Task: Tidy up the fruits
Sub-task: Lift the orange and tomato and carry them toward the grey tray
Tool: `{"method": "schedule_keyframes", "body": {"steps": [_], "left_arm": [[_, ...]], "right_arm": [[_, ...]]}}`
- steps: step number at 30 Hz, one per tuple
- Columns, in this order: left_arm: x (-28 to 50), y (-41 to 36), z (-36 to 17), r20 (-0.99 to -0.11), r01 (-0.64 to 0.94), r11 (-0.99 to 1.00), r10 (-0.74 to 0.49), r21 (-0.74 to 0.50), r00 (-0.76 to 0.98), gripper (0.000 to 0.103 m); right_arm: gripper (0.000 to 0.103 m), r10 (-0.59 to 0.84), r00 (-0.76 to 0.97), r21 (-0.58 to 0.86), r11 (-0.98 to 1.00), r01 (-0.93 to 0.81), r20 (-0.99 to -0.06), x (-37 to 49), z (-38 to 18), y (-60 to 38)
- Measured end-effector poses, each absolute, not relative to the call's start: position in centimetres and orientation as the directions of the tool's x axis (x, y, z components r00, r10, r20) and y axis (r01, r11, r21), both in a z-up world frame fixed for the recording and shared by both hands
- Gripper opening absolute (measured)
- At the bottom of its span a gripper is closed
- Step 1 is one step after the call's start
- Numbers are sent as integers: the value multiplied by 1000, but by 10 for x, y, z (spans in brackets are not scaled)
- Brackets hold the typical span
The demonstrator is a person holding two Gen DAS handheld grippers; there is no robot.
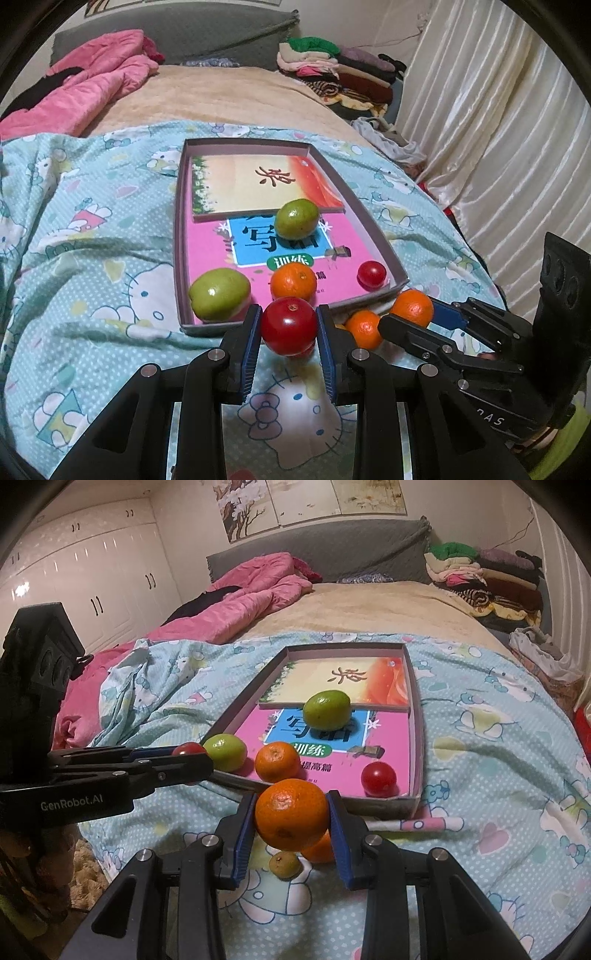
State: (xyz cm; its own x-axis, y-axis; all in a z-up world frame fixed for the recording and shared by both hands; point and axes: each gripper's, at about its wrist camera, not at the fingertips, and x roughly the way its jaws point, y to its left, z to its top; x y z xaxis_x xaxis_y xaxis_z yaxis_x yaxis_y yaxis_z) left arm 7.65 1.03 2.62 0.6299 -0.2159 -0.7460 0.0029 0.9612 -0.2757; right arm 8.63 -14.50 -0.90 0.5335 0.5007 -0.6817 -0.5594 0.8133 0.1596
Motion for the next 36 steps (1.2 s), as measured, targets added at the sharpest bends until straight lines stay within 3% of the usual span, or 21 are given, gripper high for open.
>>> {"method": "schedule_keyframes", "body": {"steps": [36], "left_arm": [[108, 6, 10, -772, -9, 981, -149, -196, 619, 30]], "right_arm": [[38, 455, 630, 160, 869, -469, -629, 121, 3, -168]]}}
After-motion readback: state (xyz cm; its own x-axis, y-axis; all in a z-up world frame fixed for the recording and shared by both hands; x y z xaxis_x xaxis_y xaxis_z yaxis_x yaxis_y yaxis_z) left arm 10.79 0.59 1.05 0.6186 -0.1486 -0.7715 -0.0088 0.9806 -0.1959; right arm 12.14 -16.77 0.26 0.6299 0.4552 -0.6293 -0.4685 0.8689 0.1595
